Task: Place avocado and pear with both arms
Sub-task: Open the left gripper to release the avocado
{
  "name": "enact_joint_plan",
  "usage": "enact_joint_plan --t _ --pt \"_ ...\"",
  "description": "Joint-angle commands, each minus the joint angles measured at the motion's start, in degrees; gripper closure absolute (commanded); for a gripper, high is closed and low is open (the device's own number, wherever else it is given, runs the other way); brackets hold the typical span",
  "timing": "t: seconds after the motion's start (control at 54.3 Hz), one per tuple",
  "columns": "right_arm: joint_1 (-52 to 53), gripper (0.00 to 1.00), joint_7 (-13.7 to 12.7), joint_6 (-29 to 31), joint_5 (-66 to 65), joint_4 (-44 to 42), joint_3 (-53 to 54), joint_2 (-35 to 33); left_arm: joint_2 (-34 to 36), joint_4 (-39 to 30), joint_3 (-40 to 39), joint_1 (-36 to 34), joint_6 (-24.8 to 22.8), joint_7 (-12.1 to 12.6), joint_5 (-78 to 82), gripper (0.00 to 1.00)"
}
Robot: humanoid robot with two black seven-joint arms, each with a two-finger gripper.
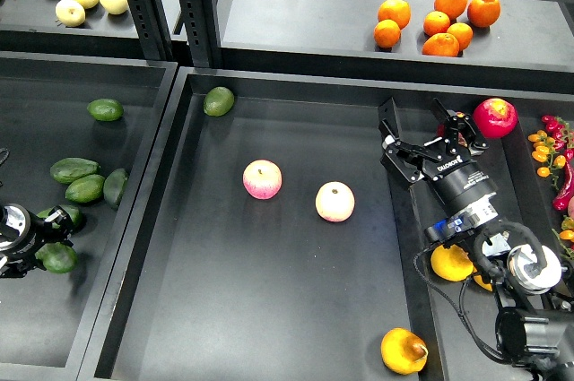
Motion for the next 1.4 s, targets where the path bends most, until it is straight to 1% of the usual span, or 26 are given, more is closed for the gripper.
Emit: enact_joint_plan --t 0.0,0.424,0.59,0.866,0.94,0.976,1.105,1.271,1.382 --pt "0.0 0.0 0.0 0.0 0.0 0.0 -0.1 0.0 0.0 -0.1 -0.1 -0.2 0.0 0.0 0.1 0.45" --pt "-0.1 0.0 0.0 0.2 0.1 0.0 0.0 0.0 0.5 -0.1 -0.9 -0.4 0.0 0.0 0.1 0.36" --pt "-0.3 0.0 0.0 1.3 0.0 0.0 -0.1 0.0 0.5 -0.2 -0.9 -0.7 0.0 0.0 0.5 0.32" --pt "-0.5 0.0 0.0 1.4 0.0 0.0 -0.1 0.0 0.7 -0.3 -1.9 -0.9 0.0 0.0 0.9 0.23" --pt "-0.5 0.0 0.0 1.4 0.1 0.0 -0.1 0.0 1.1 -0.3 -4.5 -2.1 0.0 0.0 0.8 0.17" --pt "-0.5 0.0 0.0 1.4 0.0 0.0 -0.1 0.0 1.2 -0.2 -6.7 -2.4 0.0 0.0 0.8 0.13" --pt "-0.5 0.0 0.0 1.4 0.1 0.0 -0.2 0.0 2.2 0.4 -15.1 -2.6 0.0 0.0 0.9 0.03" --pt "-0.5 0.0 0.0 1.4 0.0 0.0 -0.2 0.0 4.7 1.3 -22.9 -2.5 0.0 0.0 0.4 0.01" --pt "-0.5 0.0 0.0 1.4 0.0 0.0 -0.2 0.0 4.8 2.1 -28.2 -2.1 0.0 0.0 -0.4 0.01"
